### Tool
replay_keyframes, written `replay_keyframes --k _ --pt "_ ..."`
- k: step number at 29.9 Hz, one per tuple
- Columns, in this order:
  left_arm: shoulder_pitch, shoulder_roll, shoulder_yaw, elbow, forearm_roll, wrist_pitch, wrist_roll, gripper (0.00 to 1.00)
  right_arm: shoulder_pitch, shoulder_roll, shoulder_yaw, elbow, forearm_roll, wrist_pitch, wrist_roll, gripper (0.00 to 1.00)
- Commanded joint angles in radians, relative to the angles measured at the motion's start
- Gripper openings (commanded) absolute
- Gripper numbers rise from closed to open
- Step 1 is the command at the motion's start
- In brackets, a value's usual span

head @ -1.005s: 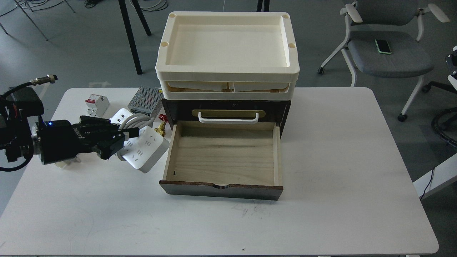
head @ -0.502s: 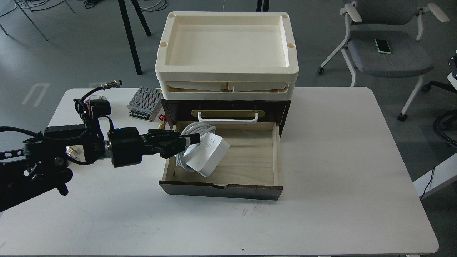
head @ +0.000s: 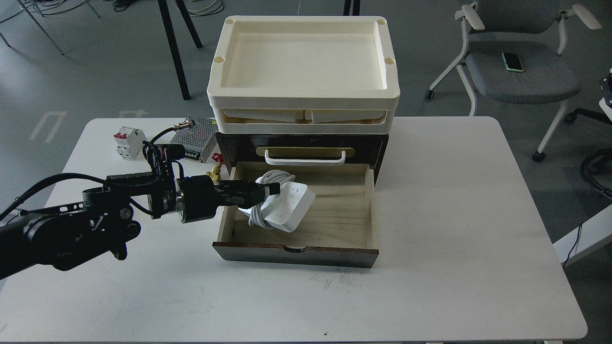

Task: Put charging cable into cabinet
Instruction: 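Lower the power strip into the drawer and open the left gripper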

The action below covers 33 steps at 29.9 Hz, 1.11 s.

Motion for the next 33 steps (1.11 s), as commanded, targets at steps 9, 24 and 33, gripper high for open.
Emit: replay_keyframes --k 9,24,33 --pt "0.0 -0.075 0.01 0.063 -0.003 -0.017 0.0 0.24 -0.008 -0.002 0.003 0.0 0.002 0.0 0.0 1.0" --pt "0.018 -0.109 -0.004 0.08 -0.062 -0.011 0.0 0.6 -0.019 -0.002 0.003 0.0 0.002 0.0 0.0 1.0" --pt "0.015 0.069 -0.039 0.023 -0.221 -0.091 0.0 0.84 -0.019 -0.002 0.003 0.0 0.002 0.0 0.0 1.0"
